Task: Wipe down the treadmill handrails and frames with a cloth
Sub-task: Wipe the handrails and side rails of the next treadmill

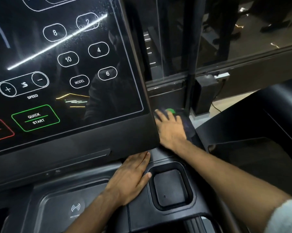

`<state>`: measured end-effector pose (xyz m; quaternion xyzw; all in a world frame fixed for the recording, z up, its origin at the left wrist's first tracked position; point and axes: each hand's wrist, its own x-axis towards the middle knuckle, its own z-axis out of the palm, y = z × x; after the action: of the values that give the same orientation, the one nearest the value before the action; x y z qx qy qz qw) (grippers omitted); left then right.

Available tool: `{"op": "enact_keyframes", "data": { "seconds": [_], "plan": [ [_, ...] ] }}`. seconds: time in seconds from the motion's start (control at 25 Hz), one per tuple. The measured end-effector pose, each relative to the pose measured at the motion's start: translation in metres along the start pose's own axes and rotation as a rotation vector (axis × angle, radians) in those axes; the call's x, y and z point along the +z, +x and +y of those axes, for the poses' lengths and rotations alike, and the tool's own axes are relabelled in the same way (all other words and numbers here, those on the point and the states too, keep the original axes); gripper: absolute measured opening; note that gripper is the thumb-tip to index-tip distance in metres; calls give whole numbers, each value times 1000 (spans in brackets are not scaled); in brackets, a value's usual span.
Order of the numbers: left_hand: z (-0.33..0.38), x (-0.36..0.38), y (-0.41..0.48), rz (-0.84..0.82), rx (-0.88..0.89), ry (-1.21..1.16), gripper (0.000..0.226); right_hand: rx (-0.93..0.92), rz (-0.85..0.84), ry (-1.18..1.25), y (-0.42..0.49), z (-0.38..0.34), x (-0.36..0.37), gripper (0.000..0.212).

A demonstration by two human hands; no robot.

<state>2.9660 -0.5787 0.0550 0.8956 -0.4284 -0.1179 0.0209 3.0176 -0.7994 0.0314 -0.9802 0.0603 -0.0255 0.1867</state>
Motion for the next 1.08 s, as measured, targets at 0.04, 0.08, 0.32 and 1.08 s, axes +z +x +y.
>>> {"op": "enact_keyframes", "data": {
  "seconds": [0.04,0.08,0.32,1.08],
  "plan": [
    [0,0,2,-2,6,-3,78,-162,-57,-33,-8,-4,4,62],
    [0,-1,4,-5,16,-3,77,-258,-59,-43,-1,6,2,61],
    [1,2,9,13,31,-31,76,453,55,125,22,12,-1,57],
    [11,5,20,42,30,-14,74,635,-69,328,-55,50,-20,58]
  ]
}}
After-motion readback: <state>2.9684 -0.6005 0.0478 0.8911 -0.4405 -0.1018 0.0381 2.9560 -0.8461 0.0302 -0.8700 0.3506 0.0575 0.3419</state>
